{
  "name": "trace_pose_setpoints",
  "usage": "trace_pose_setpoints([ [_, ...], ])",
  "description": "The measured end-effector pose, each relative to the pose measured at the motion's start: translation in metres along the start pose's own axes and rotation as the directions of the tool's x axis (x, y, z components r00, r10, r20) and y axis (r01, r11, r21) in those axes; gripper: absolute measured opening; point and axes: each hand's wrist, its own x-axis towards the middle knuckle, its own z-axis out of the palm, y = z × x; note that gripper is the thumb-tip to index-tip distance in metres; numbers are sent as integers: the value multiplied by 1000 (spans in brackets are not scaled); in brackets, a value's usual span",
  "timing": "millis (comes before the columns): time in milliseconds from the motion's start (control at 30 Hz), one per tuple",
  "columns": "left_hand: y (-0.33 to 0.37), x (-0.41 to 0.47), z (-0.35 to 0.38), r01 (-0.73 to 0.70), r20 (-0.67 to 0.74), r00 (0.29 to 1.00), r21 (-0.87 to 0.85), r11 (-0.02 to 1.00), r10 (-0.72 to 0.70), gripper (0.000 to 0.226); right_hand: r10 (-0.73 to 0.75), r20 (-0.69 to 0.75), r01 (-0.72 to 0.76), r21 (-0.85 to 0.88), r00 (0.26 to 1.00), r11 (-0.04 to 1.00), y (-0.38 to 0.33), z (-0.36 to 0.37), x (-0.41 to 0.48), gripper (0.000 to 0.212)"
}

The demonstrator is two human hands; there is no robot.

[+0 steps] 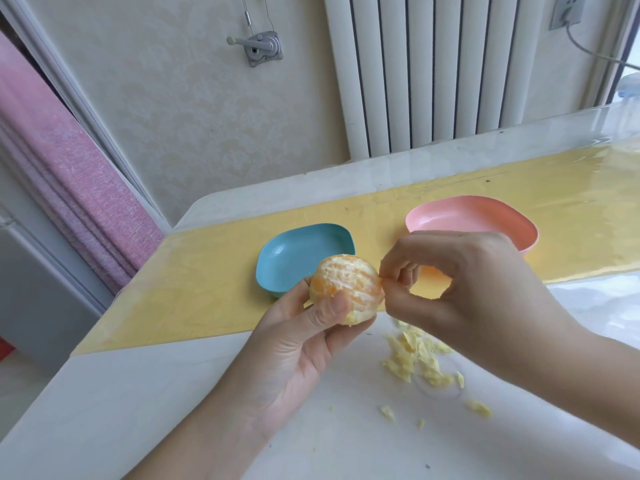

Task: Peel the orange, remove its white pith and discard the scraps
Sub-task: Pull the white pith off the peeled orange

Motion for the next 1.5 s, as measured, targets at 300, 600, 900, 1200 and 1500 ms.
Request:
trace_pose_setpoints([
  [300, 8, 2, -3, 74, 53, 996, -79, 994, -70, 56, 77, 425, -150, 141, 902, 979, 1, -27, 35, 4],
  [600, 12, 2, -1, 7, 116, 993, -231, 973, 20, 51, 59, -1, -51, 507, 998, 860, 8, 7, 28, 20],
  [900, 5, 0, 0, -29, 102, 994, -165, 986, 47, 45, -85, -122, 111, 224, 989, 968, 12, 9, 15, 8],
  [1200, 7, 1, -1, 88, 121, 990, -130, 988, -73, 51, -203, -57, 208, 102, 978, 973, 21, 4, 16, 13],
  [1500, 9, 3, -4, 127, 83, 990, -176, 976, -114, 59, -119, -15, 110, 509, 993, 854, 30, 4, 16, 29],
])
